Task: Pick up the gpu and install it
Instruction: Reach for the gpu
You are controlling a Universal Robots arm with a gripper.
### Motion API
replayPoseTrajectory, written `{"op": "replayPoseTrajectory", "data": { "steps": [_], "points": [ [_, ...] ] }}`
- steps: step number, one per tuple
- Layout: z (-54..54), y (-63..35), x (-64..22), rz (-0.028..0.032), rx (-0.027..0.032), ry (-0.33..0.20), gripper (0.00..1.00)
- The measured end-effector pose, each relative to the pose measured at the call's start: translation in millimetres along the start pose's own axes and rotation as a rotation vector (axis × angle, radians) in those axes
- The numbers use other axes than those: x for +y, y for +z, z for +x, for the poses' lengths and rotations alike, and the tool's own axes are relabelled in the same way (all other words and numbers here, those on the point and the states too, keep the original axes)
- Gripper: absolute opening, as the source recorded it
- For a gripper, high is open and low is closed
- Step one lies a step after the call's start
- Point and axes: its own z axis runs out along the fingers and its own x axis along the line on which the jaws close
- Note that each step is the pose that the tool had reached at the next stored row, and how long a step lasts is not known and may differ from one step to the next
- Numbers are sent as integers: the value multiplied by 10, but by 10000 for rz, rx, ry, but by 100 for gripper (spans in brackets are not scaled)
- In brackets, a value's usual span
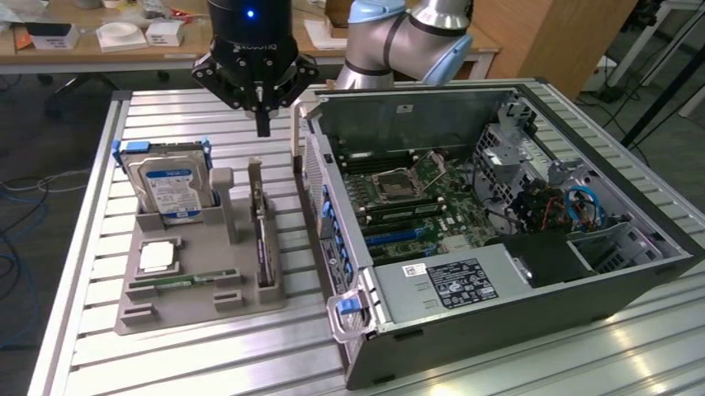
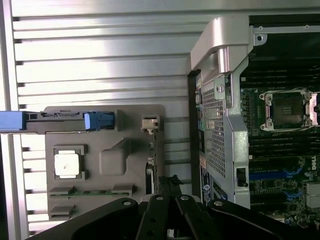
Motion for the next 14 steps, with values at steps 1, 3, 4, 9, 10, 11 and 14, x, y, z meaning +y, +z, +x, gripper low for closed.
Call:
{"op": "replayPoseTrajectory", "data": {
  "steps": [1,3,4,9,10,11,14],
  "points": [
    [5,1,-1,0,0,0,11],
    [13,2,-1,-1,0,0,11],
    [17,2,-1,0,0,1,11],
    [38,4,-3,0,0,-1,11],
    [42,4,-3,0,0,0,11],
    [45,4,-4,0,0,0,11],
    [56,5,-5,1,1,0,11]
  ]
}}
